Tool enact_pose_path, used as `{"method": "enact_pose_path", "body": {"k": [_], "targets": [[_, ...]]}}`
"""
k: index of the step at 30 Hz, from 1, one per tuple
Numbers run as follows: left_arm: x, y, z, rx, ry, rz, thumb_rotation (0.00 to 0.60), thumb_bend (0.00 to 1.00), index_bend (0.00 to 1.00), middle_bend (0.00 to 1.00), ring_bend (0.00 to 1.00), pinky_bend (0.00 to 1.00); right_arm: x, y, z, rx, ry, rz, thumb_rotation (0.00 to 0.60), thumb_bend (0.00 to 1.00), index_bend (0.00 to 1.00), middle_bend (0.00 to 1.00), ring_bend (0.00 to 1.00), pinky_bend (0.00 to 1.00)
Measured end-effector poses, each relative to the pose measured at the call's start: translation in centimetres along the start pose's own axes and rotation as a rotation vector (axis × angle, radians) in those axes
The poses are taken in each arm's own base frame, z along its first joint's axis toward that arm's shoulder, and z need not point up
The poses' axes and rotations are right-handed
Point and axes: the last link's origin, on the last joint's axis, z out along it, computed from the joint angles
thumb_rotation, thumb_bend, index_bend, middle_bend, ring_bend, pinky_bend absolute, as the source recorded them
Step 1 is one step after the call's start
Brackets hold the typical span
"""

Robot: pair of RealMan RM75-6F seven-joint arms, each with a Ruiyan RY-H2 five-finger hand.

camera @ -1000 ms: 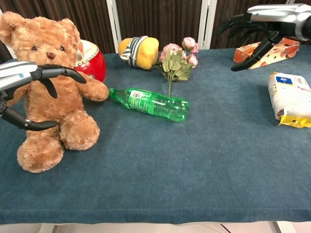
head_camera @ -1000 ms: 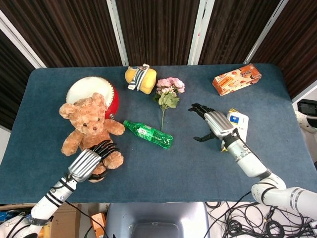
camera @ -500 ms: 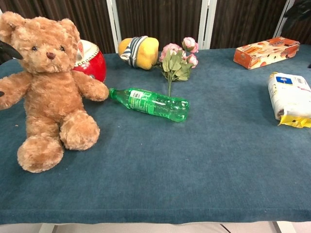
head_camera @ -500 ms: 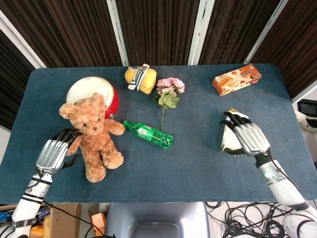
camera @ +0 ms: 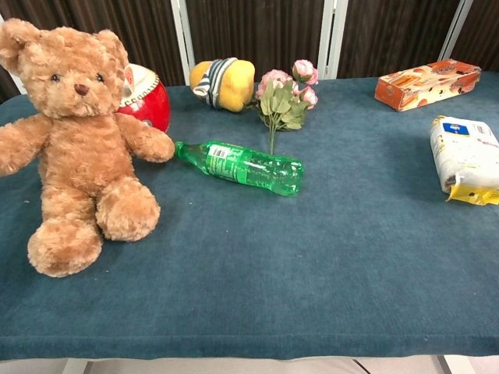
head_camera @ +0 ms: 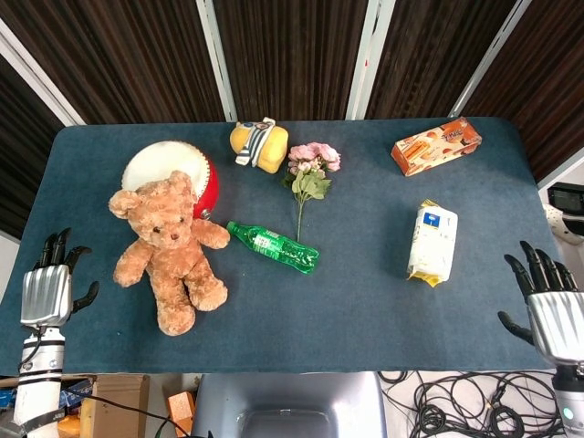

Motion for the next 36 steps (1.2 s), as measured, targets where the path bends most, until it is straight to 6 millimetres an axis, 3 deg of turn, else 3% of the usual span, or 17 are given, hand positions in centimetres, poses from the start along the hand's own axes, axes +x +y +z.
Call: {"method": "enact_pose_path", "body": {"k": [11, 25, 36], "targets": [[-1.5, -0.4, 0.0, 0.100, 0.006, -0.084, 0.600, 0.27, 0.37, 0.00, 0.01, 0.37, -1.8, 0.4, -0.7, 0.009, -0.077, 0.068, 0.600, 0.06, 0.20, 0.03, 0.07, 0.21], [-3.5, -0.9, 0.7, 0.199, -0.056, -0.247, 0.600, 0.27, 0.37, 0.00, 0.02, 0.39, -1.9, 0.3, -1.0, 0.042, -0.069, 0.113, 0.600, 0.06, 0.22, 0.03, 0.07, 0.21], [-4.0, -0.7, 1.0, 0.202, -0.168, -0.409, 0.600, 0.27, 0.37, 0.00, 0.03, 0.40, -2.3, 0.2, -1.2, 0.057, -0.096, 0.108, 0.600, 0.06, 0.22, 0.03, 0.07, 0.21]]}}
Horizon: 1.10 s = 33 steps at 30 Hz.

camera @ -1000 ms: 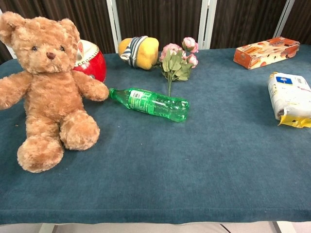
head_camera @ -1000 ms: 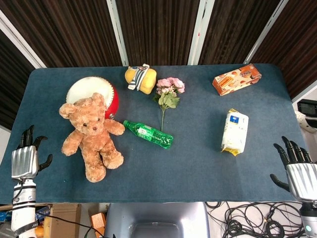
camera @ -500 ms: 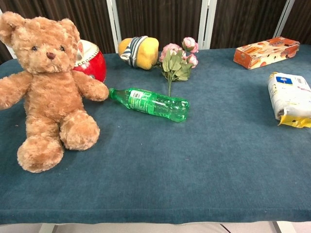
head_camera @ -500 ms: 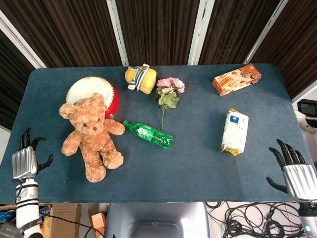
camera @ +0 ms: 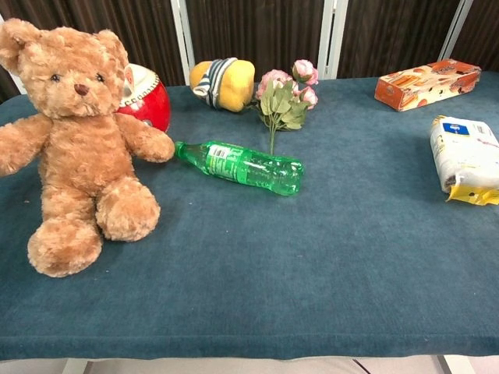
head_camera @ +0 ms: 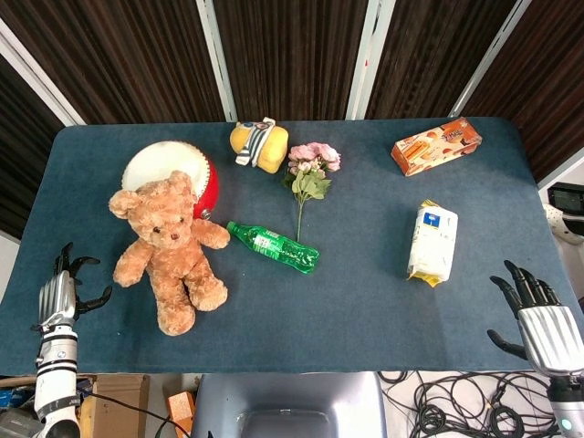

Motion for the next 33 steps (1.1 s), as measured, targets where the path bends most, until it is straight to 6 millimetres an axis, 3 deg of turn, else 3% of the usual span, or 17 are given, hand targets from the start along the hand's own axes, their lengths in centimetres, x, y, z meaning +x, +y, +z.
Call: {"method": "enact_pose_path", "body": {"k": [13, 30, 33], "targets": [[0.8, 0.3, -0.5, -0.005, -0.203, -0.162, 0.600, 0.27, 0.33, 0.00, 0.02, 0.40, -0.3, -0.1, 0.0, 0.012, -0.007, 0.013, 0.600, 0.06, 0.22, 0.03, 0.07, 0.21], [-0.4, 0.8, 0.3, 0.027, -0.172, -0.333, 0.600, 0.27, 0.31, 0.00, 0.02, 0.43, -0.5, -0.1, 0.1, 0.012, -0.005, 0.022, 0.600, 0.06, 0.23, 0.03, 0.07, 0.21], [-0.4, 0.8, 0.5, 0.032, -0.160, -0.358, 0.600, 0.27, 0.35, 0.00, 0.04, 0.44, -0.5, -0.1, 0.1, 0.012, -0.005, 0.022, 0.600, 0.06, 0.23, 0.03, 0.07, 0.21]]}}
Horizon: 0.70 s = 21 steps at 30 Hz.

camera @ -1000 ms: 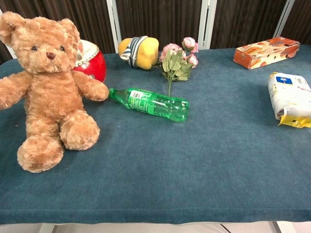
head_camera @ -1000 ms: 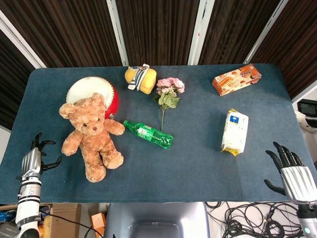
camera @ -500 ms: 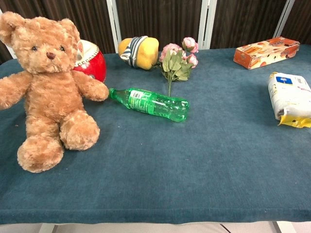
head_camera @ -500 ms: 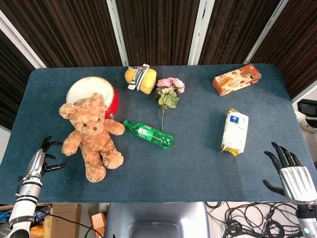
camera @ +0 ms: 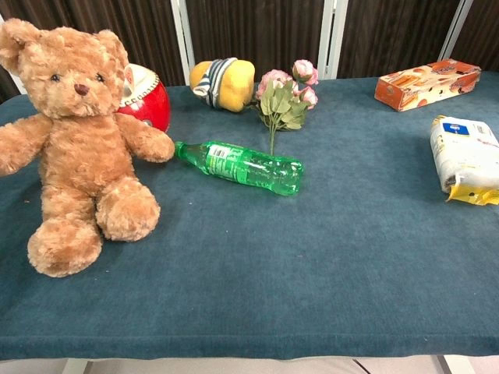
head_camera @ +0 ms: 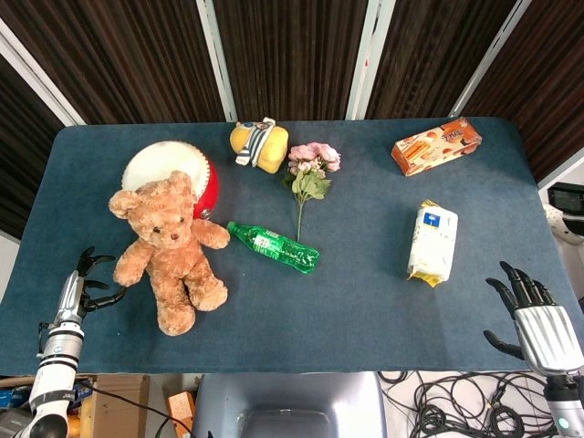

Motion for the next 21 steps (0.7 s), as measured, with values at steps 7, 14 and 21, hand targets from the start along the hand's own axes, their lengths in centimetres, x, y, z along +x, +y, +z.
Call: {"method": "enact_pose_path", "body": {"k": [7, 14, 21], "targets": [[-0.22, -0.19, 0.50, 0.009, 0.047, -0.048, 0.600, 0.28, 0.47, 0.01, 0.09, 0.46, -0.09, 0.02, -0.01, -0.003, -0.006, 0.000, 0.600, 0.06, 0.24, 0.03, 0.07, 0.21], [-0.38, -0.20, 0.57, 0.004, 0.057, -0.057, 0.600, 0.30, 0.57, 0.07, 0.13, 0.46, -0.15, 0.00, 0.22, -0.005, -0.009, 0.004, 0.600, 0.06, 0.24, 0.03, 0.07, 0.21], [-0.49, -0.09, 0.55, -0.014, 0.079, -0.070, 0.600, 0.43, 0.66, 0.16, 0.16, 0.46, -0.18, 0.00, 0.28, -0.007, -0.012, 0.006, 0.600, 0.06, 0.24, 0.03, 0.07, 0.21]]}}
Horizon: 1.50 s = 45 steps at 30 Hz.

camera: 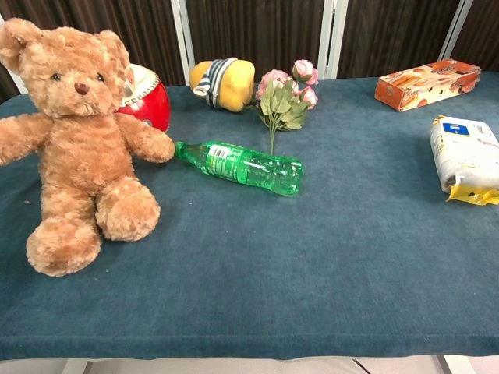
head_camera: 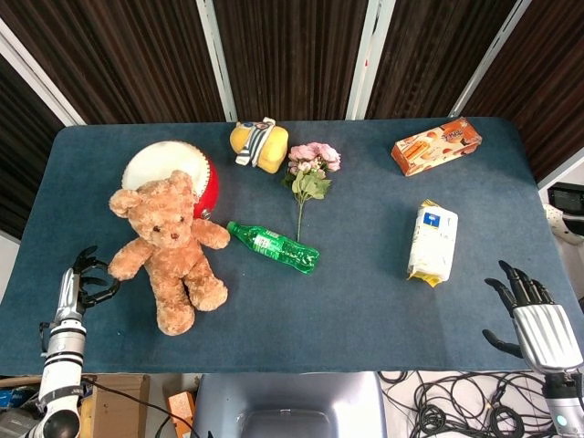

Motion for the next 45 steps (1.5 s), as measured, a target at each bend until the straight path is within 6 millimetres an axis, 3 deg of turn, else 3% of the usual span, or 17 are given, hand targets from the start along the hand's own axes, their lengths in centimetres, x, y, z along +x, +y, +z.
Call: {"method": "enact_pose_path", "body": {"k": [6, 13, 20, 28, 36, 45], "targets": [[-0.1, 0.2, -0.1, -0.021, 0.006, 0.005, 0.600, 0.48, 0.67, 0.17, 0.16, 0.46, 0.0, 0.0, 0.1, -0.002, 0.000, 0.001, 0.600, 0.06, 0.24, 0.03, 0.07, 0.21], [-0.4, 0.5, -0.6, -0.074, 0.030, 0.033, 0.600, 0.48, 0.67, 0.17, 0.16, 0.46, -0.1, 0.0, 0.2, -0.003, -0.007, 0.002, 0.600, 0.06, 0.24, 0.03, 0.07, 0.21], [-0.4, -0.2, -0.4, -0.016, 0.011, 0.075, 0.600, 0.48, 0.67, 0.17, 0.16, 0.46, -0.1, 0.0, 0.3, -0.004, -0.010, 0.003, 0.600, 0.06, 0.25, 0.03, 0.07, 0.21], [-0.2, 0.8, -0.7, -0.070, 0.042, 0.053, 0.600, 0.47, 0.67, 0.17, 0.16, 0.46, -0.2, 0.0, 0.3, -0.007, -0.014, 0.004, 0.600, 0.06, 0.25, 0.03, 0.07, 0.21], [-0.4, 0.1, -0.5, -0.021, 0.004, 0.059, 0.600, 0.47, 0.67, 0.17, 0.16, 0.46, -0.2, 0.0, 0.3, -0.005, -0.019, 0.000, 0.600, 0.06, 0.25, 0.03, 0.07, 0.21], [0.1, 0.9, -0.6, -0.061, 0.036, 0.051, 0.600, 0.46, 0.67, 0.17, 0.16, 0.47, -0.2, -0.1, 0.3, -0.006, -0.016, 0.003, 0.600, 0.06, 0.25, 0.03, 0.07, 0.21]]}}
